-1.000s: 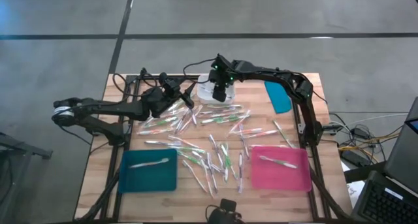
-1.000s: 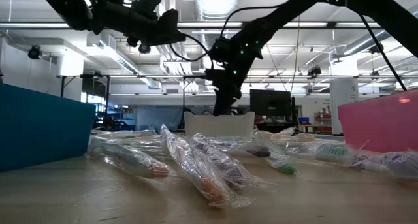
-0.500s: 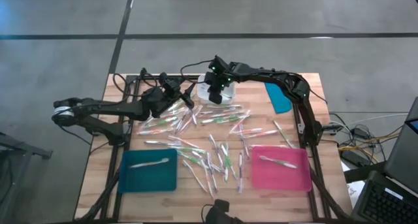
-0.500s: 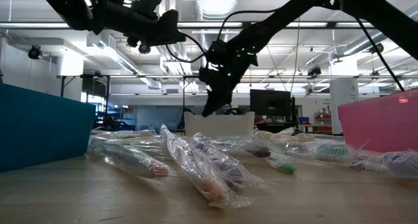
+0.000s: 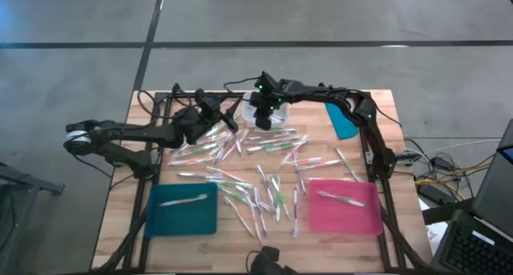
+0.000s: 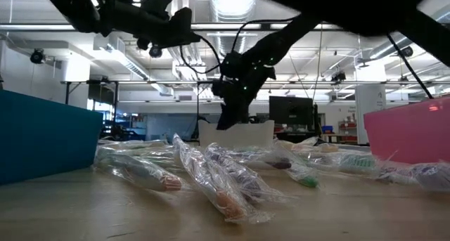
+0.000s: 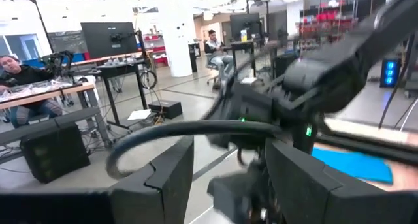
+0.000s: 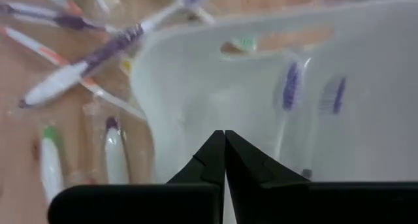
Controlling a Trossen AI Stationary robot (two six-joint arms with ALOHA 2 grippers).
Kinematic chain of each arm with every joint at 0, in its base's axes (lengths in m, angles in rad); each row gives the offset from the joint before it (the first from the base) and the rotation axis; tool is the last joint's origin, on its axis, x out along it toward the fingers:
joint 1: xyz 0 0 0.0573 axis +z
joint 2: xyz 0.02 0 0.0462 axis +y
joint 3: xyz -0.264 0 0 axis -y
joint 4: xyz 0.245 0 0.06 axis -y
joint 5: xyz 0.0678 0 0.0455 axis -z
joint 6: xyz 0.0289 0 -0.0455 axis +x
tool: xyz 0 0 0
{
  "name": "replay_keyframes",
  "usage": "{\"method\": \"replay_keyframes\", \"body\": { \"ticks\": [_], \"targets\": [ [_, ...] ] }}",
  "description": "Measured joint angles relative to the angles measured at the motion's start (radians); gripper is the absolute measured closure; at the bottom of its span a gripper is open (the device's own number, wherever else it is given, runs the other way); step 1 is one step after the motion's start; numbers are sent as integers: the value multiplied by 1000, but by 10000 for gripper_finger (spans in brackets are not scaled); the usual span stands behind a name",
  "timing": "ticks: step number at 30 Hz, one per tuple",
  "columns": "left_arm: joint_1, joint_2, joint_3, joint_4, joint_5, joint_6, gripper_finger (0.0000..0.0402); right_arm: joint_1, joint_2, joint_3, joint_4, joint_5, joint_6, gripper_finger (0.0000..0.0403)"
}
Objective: Pick & Place Toothbrushes
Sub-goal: Put the violet toothbrush into the white bin, then put the green toothbrush into the pink bin
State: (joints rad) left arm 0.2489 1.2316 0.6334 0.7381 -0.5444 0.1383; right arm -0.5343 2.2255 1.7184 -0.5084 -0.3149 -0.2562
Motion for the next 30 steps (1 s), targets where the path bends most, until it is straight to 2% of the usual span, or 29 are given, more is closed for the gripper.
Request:
{"method": "replay_keyframes", "body": {
  "ticks": [16, 21, 24, 30],
  "targets": [
    [0, -2, 0, 0, 1, -8, 206, -1, 5, 8, -18, 245, 0, 395],
    [0, -2, 0, 3, 0, -8, 206, -2, 5, 9, -17, 255, -7, 395],
    [-1, -2, 0, 3, 0, -1, 206, -3, -3, 9, -31, 223, -13, 395],
    [-1, -2, 0, -3, 0, 0, 206, -2, -97, 9, -114, 206, -38, 395]
  ]
}}
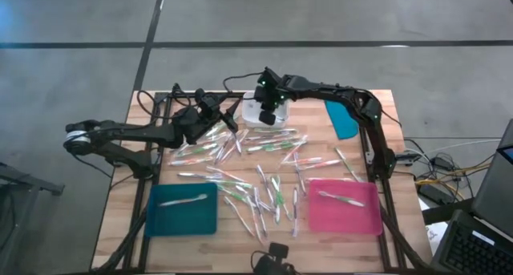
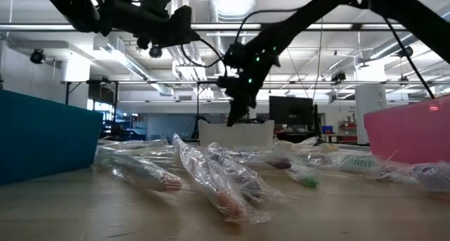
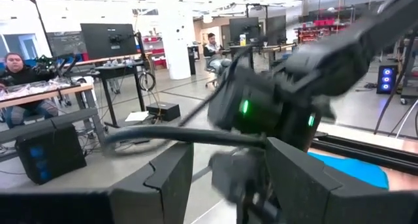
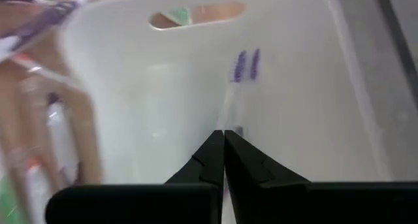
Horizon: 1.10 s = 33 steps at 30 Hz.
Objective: Pick & Place Toothbrushes
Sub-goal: Put the green toothbrush into the pink bin
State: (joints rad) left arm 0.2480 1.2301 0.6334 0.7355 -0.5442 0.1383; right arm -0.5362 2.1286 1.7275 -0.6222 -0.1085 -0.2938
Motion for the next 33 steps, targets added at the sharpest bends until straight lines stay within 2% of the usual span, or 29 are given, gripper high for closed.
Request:
{"method": "replay_keyframes", "body": {
  "ticks": [8, 17, 25, 33],
  "targets": [
    [0, 0, 0, -4, 0, 26, 206, 24, -231, 0, -215, -2, -20, 394],
    [0, 0, 0, -14, 0, 26, 206, 73, -507, -19, -476, 3, 52, 394],
    [0, 0, 0, -20, 1, 25, 206, 144, -704, -133, -508, 6, 147, 394],
    [0, 0, 0, -20, 1, 13, 206, 192, -834, -300, -512, 12, 209, 394]
  ]
}}
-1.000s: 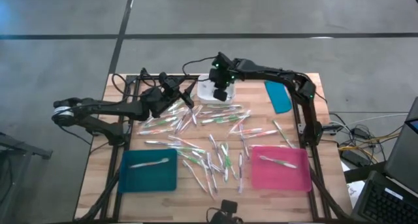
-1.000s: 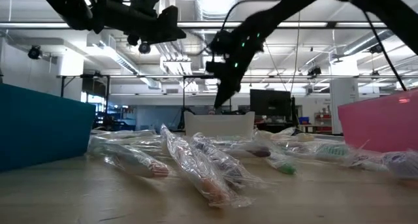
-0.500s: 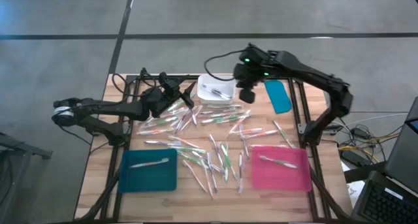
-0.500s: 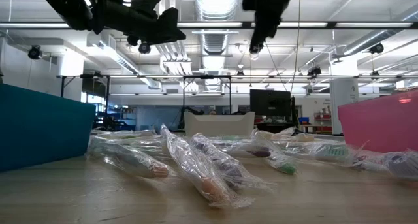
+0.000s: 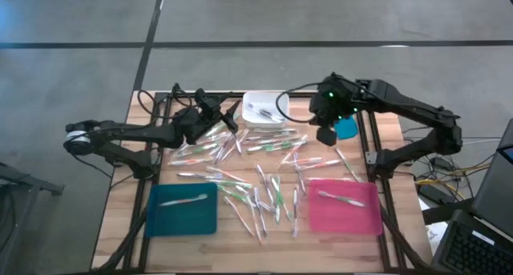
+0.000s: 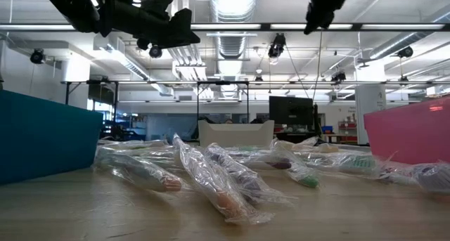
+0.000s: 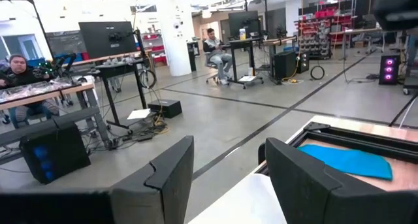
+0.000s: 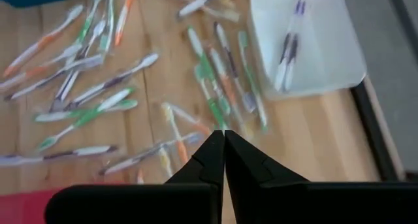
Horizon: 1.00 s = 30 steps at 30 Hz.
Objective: Pick & Place Toothbrushes
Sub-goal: Put the green toothbrush into the pink bin
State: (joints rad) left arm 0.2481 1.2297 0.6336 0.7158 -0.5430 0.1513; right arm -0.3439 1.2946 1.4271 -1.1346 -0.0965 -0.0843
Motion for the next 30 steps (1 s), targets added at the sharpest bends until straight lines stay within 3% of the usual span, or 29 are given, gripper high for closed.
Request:
{"method": "replay_keyframes", "body": {
  "ticks": [12, 20, 30],
  "targets": [
    [0, 0, 0, 0, 1, -2, 206, -12, -76, -225, -127, 279, 260, 394],
    [0, 0, 0, 0, 1, -2, 206, -67, -56, -341, -144, 266, 339, 386],
    [0, 0, 0, -1, 0, -2, 206, -98, -18, -467, -139, 193, 376, 301]
  ]
}}
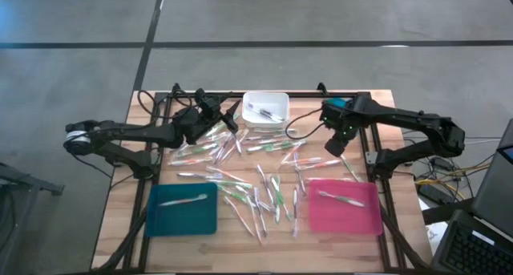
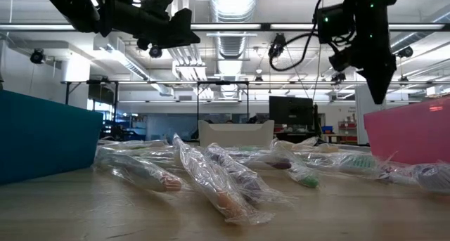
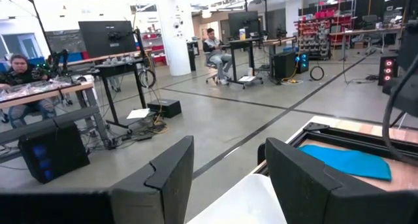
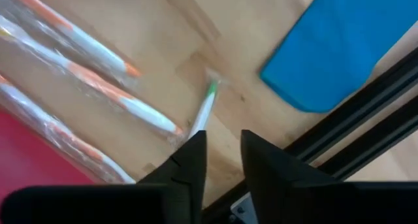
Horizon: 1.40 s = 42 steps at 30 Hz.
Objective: Pick & Place Toothbrushes
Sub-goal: Put the green toothbrush into the pink bin
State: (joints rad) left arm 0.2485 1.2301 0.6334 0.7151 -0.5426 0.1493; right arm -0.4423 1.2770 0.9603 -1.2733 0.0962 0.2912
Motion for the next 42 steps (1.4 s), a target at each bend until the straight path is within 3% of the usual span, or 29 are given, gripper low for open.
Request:
{"method": "replay_keyframes", "body": {
  "ticks": [10, 19, 25, 42],
  "targets": [
    [0, 0, 0, -1, 0, 0, 206, -4, 66, -92, 46, 0, 0, 218],
    [0, 0, 0, -7, 1, -3, 206, -7, 145, -150, 153, -1, -31, 189],
    [0, 0, 0, -9, 2, -13, 206, -34, 203, -168, 211, -29, -71, 195],
    [0, 0, 0, -35, 2, -15, 206, -84, 327, -179, 300, -56, -168, 259]
  ]
}}
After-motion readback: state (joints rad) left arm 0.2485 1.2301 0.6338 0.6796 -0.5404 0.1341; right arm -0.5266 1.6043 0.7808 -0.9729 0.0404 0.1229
